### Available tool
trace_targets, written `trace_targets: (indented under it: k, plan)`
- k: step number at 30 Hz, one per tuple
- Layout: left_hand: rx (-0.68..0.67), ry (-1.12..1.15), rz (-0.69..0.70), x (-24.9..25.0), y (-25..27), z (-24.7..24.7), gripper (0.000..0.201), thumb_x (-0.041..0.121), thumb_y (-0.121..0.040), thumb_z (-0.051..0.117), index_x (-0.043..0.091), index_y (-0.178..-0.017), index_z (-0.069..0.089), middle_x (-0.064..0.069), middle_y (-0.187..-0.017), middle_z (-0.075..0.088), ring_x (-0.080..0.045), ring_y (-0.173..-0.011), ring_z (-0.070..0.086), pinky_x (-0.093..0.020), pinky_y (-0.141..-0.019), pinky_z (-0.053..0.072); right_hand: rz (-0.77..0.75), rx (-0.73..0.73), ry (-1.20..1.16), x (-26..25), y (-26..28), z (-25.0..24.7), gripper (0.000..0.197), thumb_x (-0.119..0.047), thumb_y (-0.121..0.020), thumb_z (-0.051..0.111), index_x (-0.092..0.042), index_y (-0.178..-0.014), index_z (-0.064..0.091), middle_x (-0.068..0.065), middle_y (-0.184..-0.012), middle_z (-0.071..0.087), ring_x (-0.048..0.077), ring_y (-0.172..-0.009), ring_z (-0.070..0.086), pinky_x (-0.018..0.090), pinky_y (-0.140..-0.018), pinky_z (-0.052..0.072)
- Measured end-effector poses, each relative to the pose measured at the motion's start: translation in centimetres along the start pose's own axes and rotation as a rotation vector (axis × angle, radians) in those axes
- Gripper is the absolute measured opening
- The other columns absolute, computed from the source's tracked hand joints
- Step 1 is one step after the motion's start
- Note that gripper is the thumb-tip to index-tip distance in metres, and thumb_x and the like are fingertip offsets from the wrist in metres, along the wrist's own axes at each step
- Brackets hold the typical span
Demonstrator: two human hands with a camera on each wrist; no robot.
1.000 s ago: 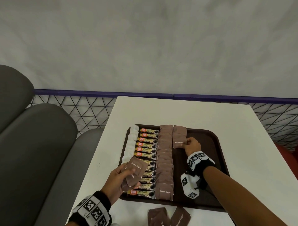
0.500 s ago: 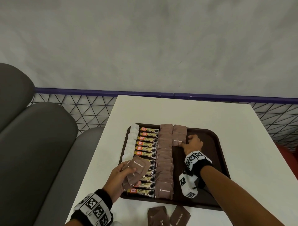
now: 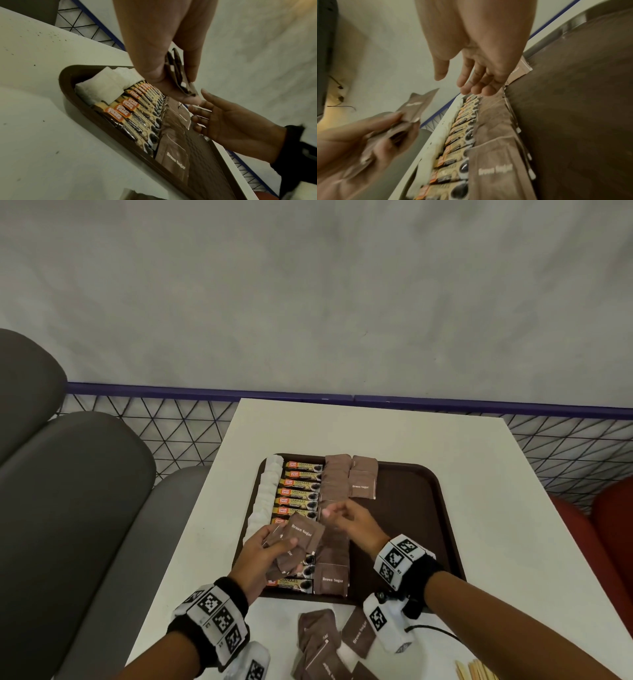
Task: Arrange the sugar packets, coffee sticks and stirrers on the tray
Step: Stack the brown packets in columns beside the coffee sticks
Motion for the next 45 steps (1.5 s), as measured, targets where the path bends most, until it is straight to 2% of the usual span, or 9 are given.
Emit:
trace_targets:
  k: [3, 7, 12, 17, 20, 23, 32, 40, 45]
  plan:
    - [-0.003, 0.015, 0.008, -0.2, 0.2, 0.3, 0.026, -0.001, -0.085, 0.060, 0.005, -0.110, 0.054, -0.014, -0.091, 0.067, -0.025, -0.063, 0.066, -0.029, -0.051, 0.056, 0.027, -0.145, -0.052, -0.2, 1.7, 2.3, 0.007, -0.022, -0.087, 0.061, -0.021, -0.090, 0.054, -0.009, -0.085, 0.056, 0.002, -0.077, 0.053, 0.006, -0.057, 0.041]
    - [-0.008, 0.060, -0.007, -0.6, 0.5, 0.5, 0.028, 0.001, -0.085, 0.060, 0.006, -0.113, 0.055, -0.019, -0.103, 0.066, -0.026, -0.070, 0.067, -0.030, -0.054, 0.056, 0.027, -0.198, -0.118, 0.2, 2.5, 3.7, 0.016, -0.007, -0.082, 0.066, -0.017, -0.081, 0.055, -0.004, -0.082, 0.060, 0.008, -0.079, 0.058, 0.011, -0.064, 0.047]
    - [-0.025, 0.056, -0.042, -1.0, 0.5, 0.4, 0.022, 0.001, -0.088, 0.053, 0.007, -0.108, 0.060, -0.018, -0.094, 0.066, -0.026, -0.071, 0.066, -0.030, -0.056, 0.057, 0.008, -0.089, -0.100, 0.1, 2.3, 1.5, 0.025, -0.002, -0.082, 0.064, -0.007, -0.106, 0.059, 0.003, -0.095, 0.064, 0.007, -0.082, 0.060, 0.009, -0.060, 0.045]
    - [-0.001, 0.046, -0.043, -1.1, 0.1, -0.4, 0.022, 0.000, -0.089, 0.052, 0.008, -0.107, 0.062, -0.017, -0.088, 0.066, -0.026, -0.069, 0.066, -0.031, -0.055, 0.056, 0.027, 0.172, -0.084, 0.7, 1.5, -3.7, 0.016, -0.003, -0.084, 0.062, -0.018, -0.082, 0.056, -0.002, -0.085, 0.062, 0.008, -0.076, 0.057, 0.010, -0.057, 0.043]
    - [0.001, 0.036, -0.038, -1.0, -0.1, -0.6, 0.026, 0.001, -0.089, 0.054, 0.010, -0.112, 0.060, -0.020, -0.102, 0.065, -0.031, -0.083, 0.066, -0.034, -0.060, 0.058, 0.073, 0.381, 0.016, 2.2, 0.5, -7.7, 0.012, -0.007, -0.083, 0.064, -0.016, -0.078, 0.057, 0.003, -0.085, 0.063, 0.019, -0.082, 0.058, 0.023, -0.068, 0.043]
    - [-0.011, 0.029, -0.024, -0.7, -0.1, -0.7, 0.027, 0.001, -0.088, 0.056, 0.010, -0.113, 0.060, -0.019, -0.106, 0.065, -0.030, -0.084, 0.066, -0.031, -0.055, 0.057, 0.141, 0.494, 0.128, 3.3, -0.6, -10.3, 0.014, -0.008, -0.082, 0.065, -0.003, -0.095, 0.063, 0.013, -0.096, 0.066, 0.024, -0.088, 0.058, 0.030, -0.080, 0.044]
    - [-0.003, 0.073, -0.045, -1.0, -1.3, -2.5, 0.026, -0.004, -0.088, 0.052, 0.009, -0.108, 0.064, -0.021, -0.101, 0.067, -0.032, -0.081, 0.068, -0.037, -0.061, 0.059, 0.263, 0.440, 0.330, 5.1, -4.0, -10.3, 0.021, -0.013, -0.084, 0.064, -0.001, -0.101, 0.063, 0.018, -0.103, 0.065, 0.032, -0.100, 0.059, 0.029, -0.080, 0.042]
    - [0.022, 0.051, -0.041, -1.0, -1.7, -4.1, 0.030, -0.004, -0.085, 0.055, 0.012, -0.109, 0.065, -0.018, -0.108, 0.066, -0.032, -0.091, 0.065, -0.031, -0.056, 0.057, 0.345, 0.482, 0.484, 6.1, -6.3, -9.7, 0.012, -0.029, -0.081, 0.066, -0.024, -0.080, 0.055, 0.015, -0.103, 0.063, 0.031, -0.094, 0.059, 0.037, -0.083, 0.050]
    - [0.025, 0.038, -0.029, -0.8, -1.9, -4.3, 0.035, -0.003, -0.082, 0.060, 0.014, -0.113, 0.064, -0.016, -0.112, 0.065, -0.033, -0.098, 0.063, -0.032, -0.059, 0.057, 0.342, 0.494, 0.518, 5.5, -6.3, -9.9, 0.011, -0.027, -0.081, 0.067, -0.021, -0.083, 0.058, 0.013, -0.100, 0.064, 0.029, -0.099, 0.057, 0.041, -0.089, 0.049]
Point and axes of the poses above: each hand's wrist, its own y-axis away from the middle knuckle, its own z-axis out of the palm, x = y × z, the point moved 8 cm from there along -y, towards the middle knuckle
